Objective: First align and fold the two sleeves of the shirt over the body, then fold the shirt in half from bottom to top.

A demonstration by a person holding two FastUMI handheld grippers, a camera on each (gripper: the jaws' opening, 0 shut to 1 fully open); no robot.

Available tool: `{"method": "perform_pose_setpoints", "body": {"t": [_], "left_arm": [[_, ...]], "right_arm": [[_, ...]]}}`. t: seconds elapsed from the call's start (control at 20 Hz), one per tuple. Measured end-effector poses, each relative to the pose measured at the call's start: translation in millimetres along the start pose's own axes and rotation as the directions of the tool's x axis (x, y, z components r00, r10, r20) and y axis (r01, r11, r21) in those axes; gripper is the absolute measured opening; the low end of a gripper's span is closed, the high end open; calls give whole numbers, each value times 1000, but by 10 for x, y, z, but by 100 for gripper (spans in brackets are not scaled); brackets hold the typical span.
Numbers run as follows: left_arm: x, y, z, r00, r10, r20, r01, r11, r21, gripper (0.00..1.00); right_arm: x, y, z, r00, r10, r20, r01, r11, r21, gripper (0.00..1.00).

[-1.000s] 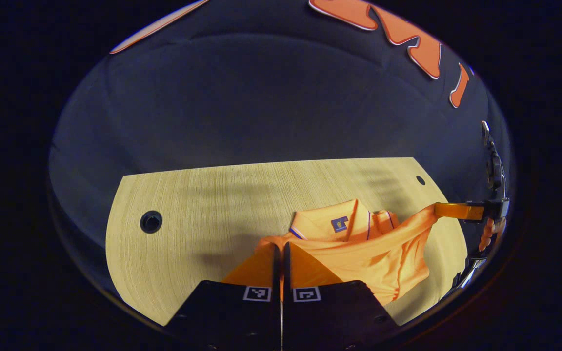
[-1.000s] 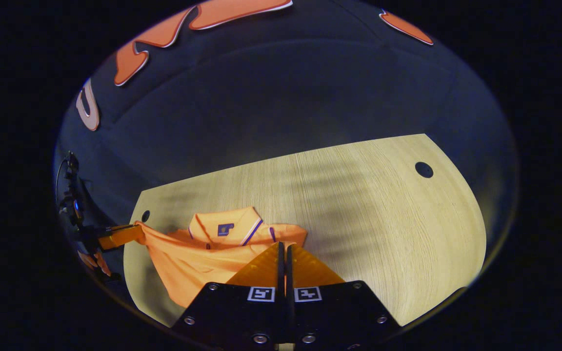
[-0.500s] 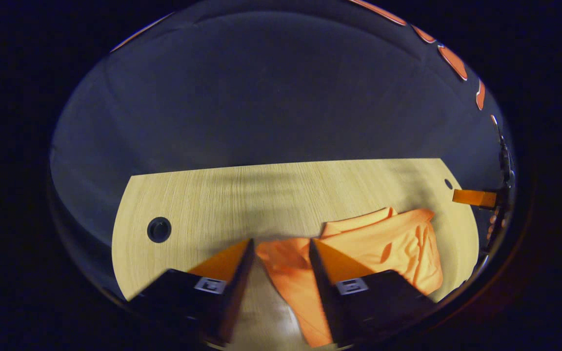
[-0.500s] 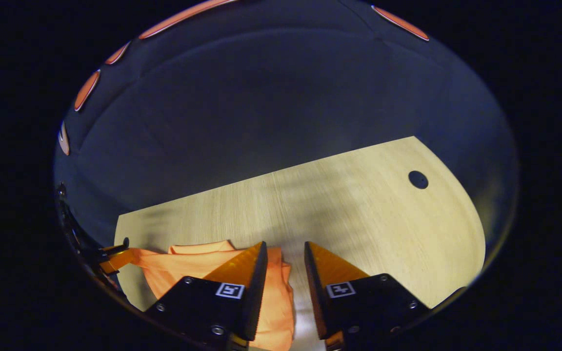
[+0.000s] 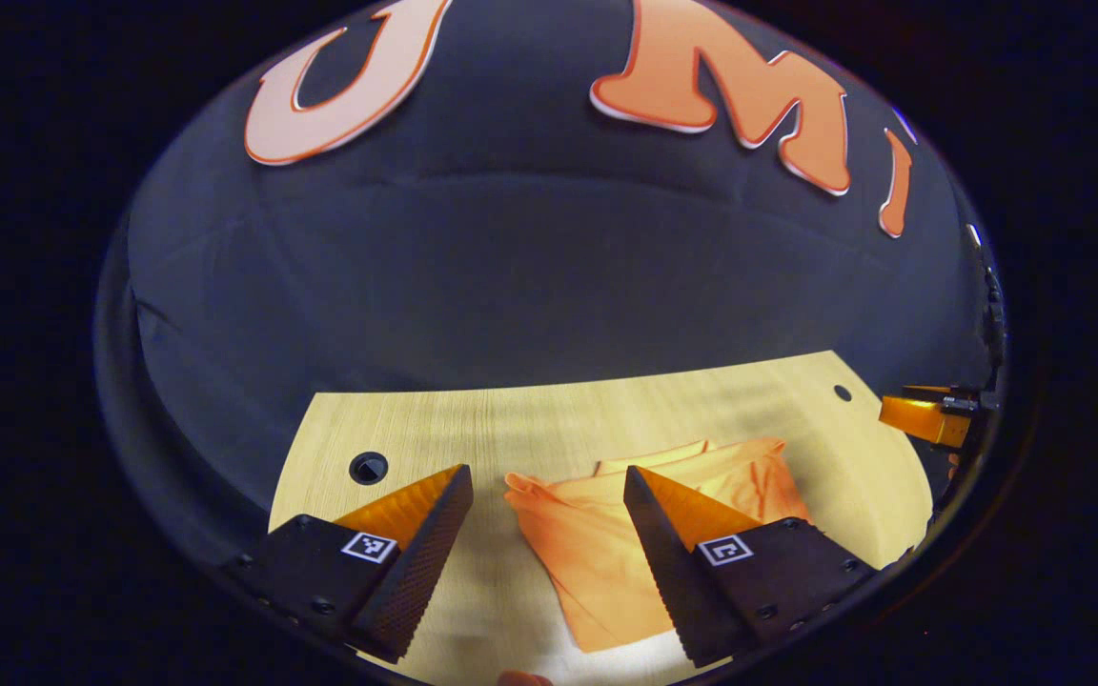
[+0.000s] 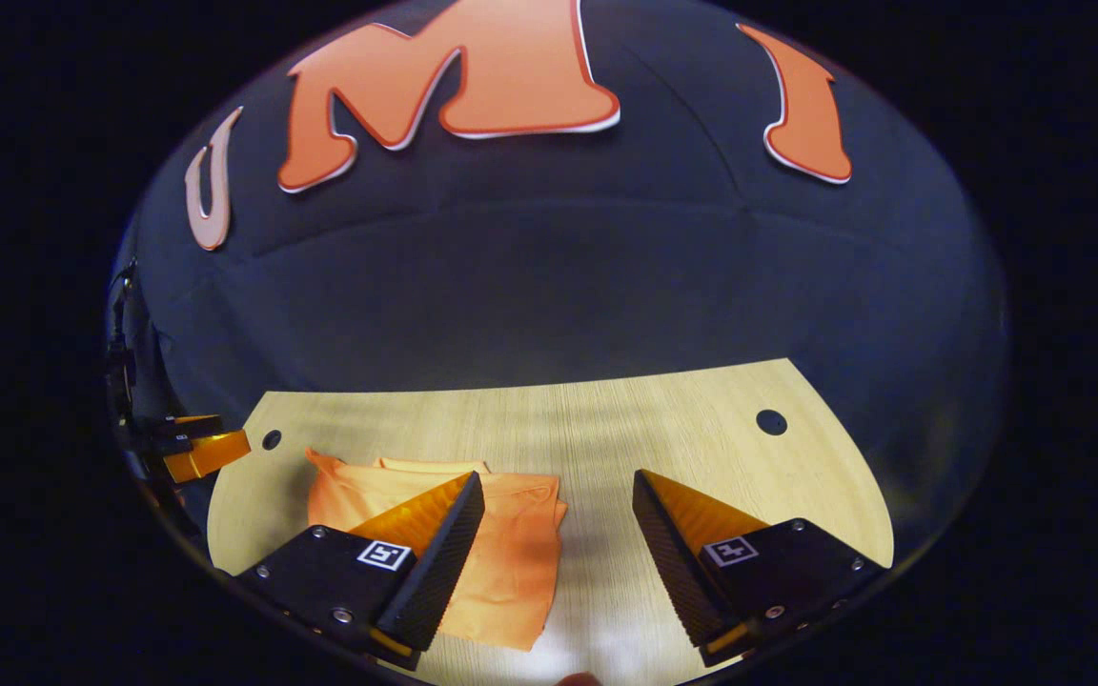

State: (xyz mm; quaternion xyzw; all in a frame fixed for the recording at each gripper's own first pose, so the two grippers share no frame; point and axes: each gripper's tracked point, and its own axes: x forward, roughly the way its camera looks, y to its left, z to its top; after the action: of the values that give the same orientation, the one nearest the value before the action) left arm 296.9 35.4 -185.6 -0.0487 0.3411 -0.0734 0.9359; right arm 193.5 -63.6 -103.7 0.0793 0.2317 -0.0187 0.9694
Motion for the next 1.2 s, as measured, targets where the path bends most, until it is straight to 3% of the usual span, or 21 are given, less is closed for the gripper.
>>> {"method": "perform_pose_setpoints", "body": {"t": [0.25, 0.55, 0.65, 0.7, 0.85, 1.1, 1.2], "left_arm": [[-876, -135, 123, 989, 21, 146, -21, 1000, 0, 99], [-1903, -169, 140, 950, 54, 307, -49, 998, -25, 98], [-2203, -241, 114, 932, 73, 354, -66, 997, -34, 98], [-2330, -277, 89, 925, 81, 372, -70, 997, -42, 98], [-2599, -445, 70, 899, 76, 430, -66, 997, -36, 98], [-3090, -727, 21, 847, 79, 525, -91, 996, -2, 98], [-3293, -796, 15, 811, 72, 580, -93, 996, 7, 98]], "right_arm": [[-794, 101, 227, 987, 30, 156, -22, 998, -53, 98], [-1642, 329, 330, 953, 92, 289, -50, 988, -148, 97], [-1919, 422, 345, 934, 119, 338, -62, 983, -173, 97], [-2055, 501, 331, 917, 149, 369, -84, 979, -187, 100], [-2390, 626, 368, 867, 202, 455, -111, 969, -219, 96], [-2733, 725, 158, 842, 231, 487, -130, 964, -233, 96], [-2878, 752, 158, 820, 242, 519, -144, 964, -223, 96]]}}
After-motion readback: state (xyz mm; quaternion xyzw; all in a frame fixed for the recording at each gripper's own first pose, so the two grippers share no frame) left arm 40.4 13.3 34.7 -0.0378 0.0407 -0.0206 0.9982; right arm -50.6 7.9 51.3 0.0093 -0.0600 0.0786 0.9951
